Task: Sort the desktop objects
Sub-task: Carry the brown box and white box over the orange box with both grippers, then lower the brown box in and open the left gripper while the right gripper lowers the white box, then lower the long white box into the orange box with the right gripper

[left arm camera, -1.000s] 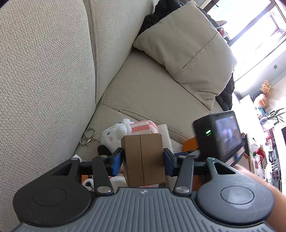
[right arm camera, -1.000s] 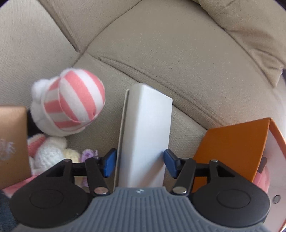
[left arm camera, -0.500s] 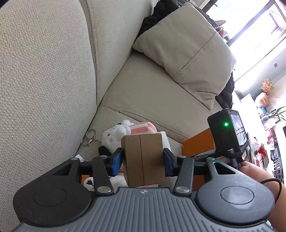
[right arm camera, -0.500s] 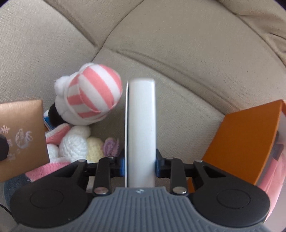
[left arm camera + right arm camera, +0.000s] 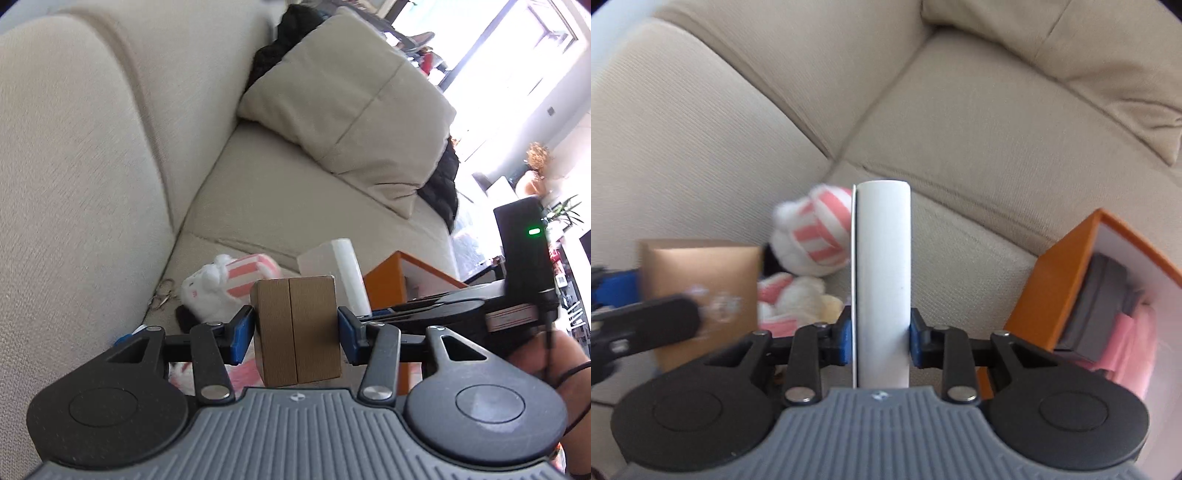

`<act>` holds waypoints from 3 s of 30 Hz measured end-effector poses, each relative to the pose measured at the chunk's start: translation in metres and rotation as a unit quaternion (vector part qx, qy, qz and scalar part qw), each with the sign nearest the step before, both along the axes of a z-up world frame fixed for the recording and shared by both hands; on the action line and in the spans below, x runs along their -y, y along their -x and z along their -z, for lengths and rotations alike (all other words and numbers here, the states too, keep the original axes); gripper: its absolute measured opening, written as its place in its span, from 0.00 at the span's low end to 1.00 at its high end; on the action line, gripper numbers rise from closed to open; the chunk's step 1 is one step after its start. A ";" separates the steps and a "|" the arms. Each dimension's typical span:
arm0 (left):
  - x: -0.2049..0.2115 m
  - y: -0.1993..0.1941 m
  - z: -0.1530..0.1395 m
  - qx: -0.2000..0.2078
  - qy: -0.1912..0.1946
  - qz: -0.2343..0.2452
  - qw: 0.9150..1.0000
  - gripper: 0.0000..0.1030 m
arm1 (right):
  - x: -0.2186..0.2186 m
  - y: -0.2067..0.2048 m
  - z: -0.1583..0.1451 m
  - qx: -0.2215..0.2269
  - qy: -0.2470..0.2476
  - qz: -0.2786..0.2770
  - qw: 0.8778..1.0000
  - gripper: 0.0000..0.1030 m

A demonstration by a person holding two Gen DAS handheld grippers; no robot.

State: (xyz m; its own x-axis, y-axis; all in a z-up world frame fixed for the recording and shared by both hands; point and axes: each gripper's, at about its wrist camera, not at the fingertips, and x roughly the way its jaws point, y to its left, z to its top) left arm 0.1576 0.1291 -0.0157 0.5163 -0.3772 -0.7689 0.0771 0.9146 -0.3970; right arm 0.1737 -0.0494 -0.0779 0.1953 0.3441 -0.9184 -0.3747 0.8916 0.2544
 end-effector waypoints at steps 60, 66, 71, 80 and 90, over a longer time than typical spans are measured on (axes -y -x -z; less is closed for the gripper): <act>0.281 -0.036 0.034 0.011 -0.088 0.264 0.960 0.53 | 0.304 0.044 0.065 -0.084 -0.046 0.285 0.954 0.30; 0.257 -0.016 0.034 0.009 -0.112 0.265 0.958 0.41 | 0.303 0.052 0.074 -0.140 -0.071 0.315 0.936 0.30; 0.238 -0.008 0.032 0.011 -0.092 0.248 0.964 0.41 | 0.305 0.056 0.078 -0.156 -0.088 0.373 0.911 0.30; 0.213 -0.001 0.022 0.024 -0.082 0.230 0.969 0.41 | 0.300 0.044 0.086 -0.156 -0.135 0.442 0.873 0.30; 0.172 -0.006 0.008 0.046 -0.072 0.177 0.980 0.41 | 0.252 0.056 0.017 -0.017 -0.017 0.182 0.983 0.30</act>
